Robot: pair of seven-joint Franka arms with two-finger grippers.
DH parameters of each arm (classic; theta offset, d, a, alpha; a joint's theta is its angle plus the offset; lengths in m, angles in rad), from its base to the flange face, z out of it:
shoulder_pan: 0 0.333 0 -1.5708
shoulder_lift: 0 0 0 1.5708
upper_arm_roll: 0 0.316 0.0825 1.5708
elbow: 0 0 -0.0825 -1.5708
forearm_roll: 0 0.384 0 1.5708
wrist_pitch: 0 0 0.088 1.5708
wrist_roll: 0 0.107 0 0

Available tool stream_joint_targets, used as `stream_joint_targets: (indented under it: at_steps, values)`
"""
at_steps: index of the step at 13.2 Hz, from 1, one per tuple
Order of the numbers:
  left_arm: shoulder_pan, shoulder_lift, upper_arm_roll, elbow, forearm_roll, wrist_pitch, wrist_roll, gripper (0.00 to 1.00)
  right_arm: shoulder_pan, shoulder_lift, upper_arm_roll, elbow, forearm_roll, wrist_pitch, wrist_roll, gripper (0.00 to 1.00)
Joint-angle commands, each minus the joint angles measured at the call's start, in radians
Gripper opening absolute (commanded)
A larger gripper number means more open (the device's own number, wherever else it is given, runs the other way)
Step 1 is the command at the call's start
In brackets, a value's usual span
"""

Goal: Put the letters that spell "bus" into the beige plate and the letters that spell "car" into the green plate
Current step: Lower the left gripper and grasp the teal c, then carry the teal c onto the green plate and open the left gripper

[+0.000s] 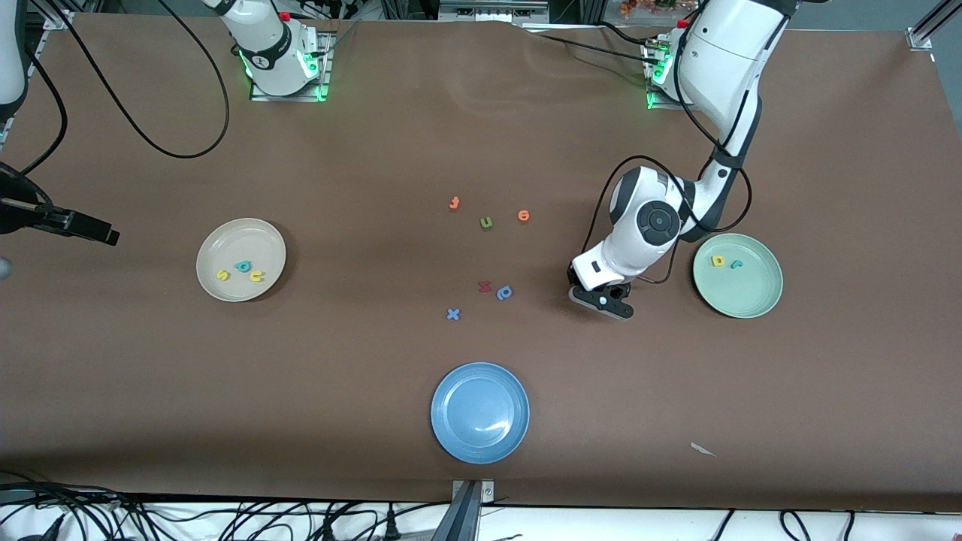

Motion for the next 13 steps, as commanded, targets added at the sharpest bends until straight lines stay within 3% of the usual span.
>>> stream_joint_targets:
  at_steps: [1,5,6,7,9,13]
  values:
    - [-0.013,0.019,0.011,0.023,0.025,-0.004,-0.002,0.26,-0.014,-0.010,0.015,-0.014,-0.005,0.014,-0.002,1.00]
    - [-0.013,0.015,0.011,0.023,0.025,-0.006,-0.001,0.16,-0.014,-0.010,0.015,-0.014,-0.005,0.014,-0.002,1.00]
    - [-0.012,0.010,0.015,0.023,0.027,-0.009,0.002,0.12,-0.014,-0.010,0.015,-0.014,-0.005,0.014,-0.002,1.00]
    - [-0.010,0.003,0.025,0.025,0.027,-0.014,0.004,0.01,-0.014,-0.010,0.015,-0.014,-0.005,0.014,-0.002,1.00]
    - [0.016,-0.031,0.032,0.031,0.028,-0.041,0.005,0.00,-0.016,-0.010,0.015,-0.014,-0.005,0.012,-0.003,1.00]
    - [0.138,-0.155,0.035,0.048,0.110,-0.237,0.002,0.00,-0.016,-0.010,0.015,-0.014,-0.005,0.014,-0.003,1.00]
